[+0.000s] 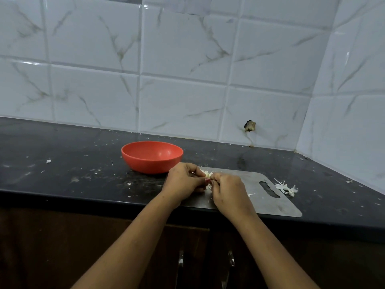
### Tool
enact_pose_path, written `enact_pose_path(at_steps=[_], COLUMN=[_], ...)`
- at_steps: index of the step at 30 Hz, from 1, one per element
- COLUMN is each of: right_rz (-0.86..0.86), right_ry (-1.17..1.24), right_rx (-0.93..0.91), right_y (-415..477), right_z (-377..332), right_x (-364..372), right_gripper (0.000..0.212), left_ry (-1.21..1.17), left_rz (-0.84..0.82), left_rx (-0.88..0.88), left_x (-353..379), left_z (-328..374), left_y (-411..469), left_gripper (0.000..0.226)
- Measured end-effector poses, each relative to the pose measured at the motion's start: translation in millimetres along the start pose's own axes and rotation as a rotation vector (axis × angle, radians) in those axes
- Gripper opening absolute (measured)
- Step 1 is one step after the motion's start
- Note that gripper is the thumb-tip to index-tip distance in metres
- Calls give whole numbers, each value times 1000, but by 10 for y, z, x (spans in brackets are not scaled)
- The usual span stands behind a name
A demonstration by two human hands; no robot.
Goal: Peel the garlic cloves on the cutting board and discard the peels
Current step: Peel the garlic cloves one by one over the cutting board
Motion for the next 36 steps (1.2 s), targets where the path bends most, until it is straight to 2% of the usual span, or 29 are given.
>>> enact_pose_path(at_steps=[11,20,32,36], right_rz=[9,22,15,34], right_ry=[-1,77,82,95], right_rx=[-1,5,6,0], right_y=[4,4,-6,-1], right_z=[15,40,60,57], right_x=[23,23,17,9], right_gripper=[21,21,21,20], left_ry=[1,-17,13,-22], left_rz=[-21,-4,-33,-57], left_rx=[21,23,15,10], left_x=[18,-11,21,17], left_z=[-33,-1,-8,13], left_y=[47,8,16,-9], left_gripper=[12,2,10,4])
Point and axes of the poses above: each hand's wrist, its own y-axis towards the middle knuckle, its own x-axis out of the palm, z = x × y, the point moved 7 cm from there along y, towards the middle knuckle, and after that the axes turned 10 degrees about -x, right-handed, at the moved point
